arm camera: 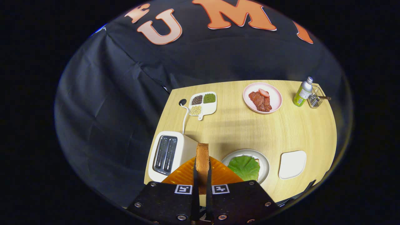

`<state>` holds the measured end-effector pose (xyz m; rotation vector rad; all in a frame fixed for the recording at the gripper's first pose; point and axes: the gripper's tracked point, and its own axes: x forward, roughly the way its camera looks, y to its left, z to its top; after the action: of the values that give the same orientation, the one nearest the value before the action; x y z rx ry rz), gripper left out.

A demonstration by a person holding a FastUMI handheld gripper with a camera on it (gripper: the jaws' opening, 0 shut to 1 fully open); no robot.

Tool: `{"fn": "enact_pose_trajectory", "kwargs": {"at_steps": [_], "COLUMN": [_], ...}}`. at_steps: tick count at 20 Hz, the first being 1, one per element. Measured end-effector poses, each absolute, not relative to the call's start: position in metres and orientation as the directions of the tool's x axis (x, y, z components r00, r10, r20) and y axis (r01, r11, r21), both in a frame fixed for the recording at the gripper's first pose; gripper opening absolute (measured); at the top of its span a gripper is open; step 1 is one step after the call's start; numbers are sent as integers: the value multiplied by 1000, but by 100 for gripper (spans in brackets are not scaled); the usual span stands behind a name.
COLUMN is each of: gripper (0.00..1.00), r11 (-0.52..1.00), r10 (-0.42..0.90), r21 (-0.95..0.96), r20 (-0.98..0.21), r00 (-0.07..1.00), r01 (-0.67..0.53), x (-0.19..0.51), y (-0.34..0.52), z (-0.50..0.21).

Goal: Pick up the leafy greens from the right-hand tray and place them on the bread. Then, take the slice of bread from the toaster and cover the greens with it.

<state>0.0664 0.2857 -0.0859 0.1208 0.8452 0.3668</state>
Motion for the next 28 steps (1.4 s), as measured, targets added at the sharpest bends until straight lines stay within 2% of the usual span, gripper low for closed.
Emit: {"fn": "enact_pose_trajectory", "kwargs": {"at_steps": [12, 24, 27, 28], "gripper": [9, 9, 15, 25], "r11": [906, 895, 914, 924], "r10": [423, 446, 405, 383], "r21": [345, 390, 360, 338], "r20": [-765, -763, -788, -796], "r00": [485, 468, 464, 468], "r01": [-246, -217, -188, -180], "x": [72, 90, 93, 94], "y": [237, 193, 173, 165], "z": [-196, -255, -271, -275]}}
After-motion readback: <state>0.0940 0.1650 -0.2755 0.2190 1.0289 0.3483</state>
